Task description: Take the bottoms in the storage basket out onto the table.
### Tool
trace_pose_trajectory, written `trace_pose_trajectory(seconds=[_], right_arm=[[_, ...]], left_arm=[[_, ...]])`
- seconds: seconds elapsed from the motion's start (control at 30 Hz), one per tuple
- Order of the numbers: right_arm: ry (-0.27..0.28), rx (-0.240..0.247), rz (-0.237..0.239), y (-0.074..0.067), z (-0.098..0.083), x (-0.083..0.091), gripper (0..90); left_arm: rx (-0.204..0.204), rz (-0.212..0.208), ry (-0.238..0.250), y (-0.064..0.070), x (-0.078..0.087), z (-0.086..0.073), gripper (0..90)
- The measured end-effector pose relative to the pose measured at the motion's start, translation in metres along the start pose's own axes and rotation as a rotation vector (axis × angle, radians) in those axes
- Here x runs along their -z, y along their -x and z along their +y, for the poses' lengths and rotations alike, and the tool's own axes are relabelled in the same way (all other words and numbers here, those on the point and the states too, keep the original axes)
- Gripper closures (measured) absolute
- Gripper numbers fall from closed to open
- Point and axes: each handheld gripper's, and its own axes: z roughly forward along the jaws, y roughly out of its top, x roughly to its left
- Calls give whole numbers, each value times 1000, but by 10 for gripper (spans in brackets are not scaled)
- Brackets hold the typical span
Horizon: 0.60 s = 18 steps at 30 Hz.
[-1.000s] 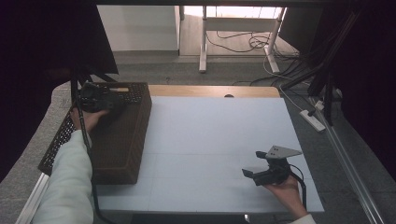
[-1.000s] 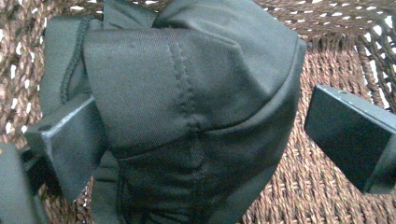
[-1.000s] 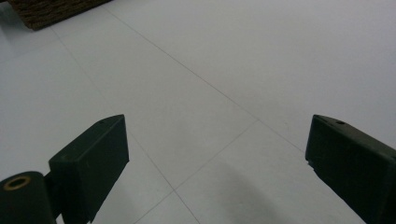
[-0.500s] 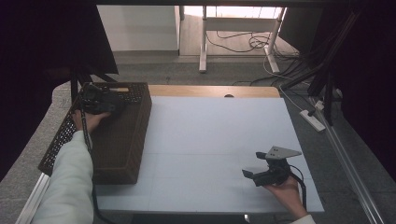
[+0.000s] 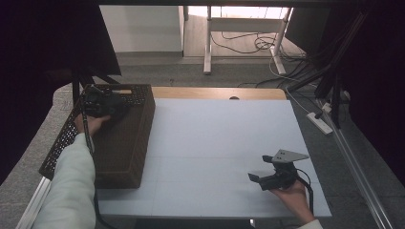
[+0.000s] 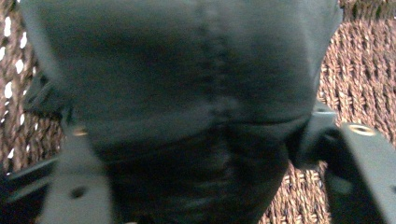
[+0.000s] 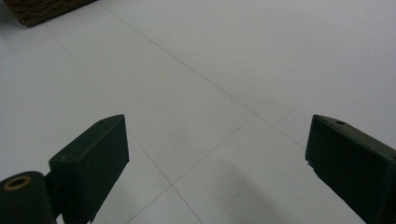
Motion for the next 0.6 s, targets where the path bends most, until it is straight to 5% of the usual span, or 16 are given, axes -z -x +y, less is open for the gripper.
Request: trace_pose_trajectory(seconds=[0.27,0.6], right_arm=[[5,3,-2,0,0,0,64],[6,3,2,1,0,1,64]], left_arm=[[-4,-44,20,-2,4,0,678],[2,-78,36,-6,9,-1,728]])
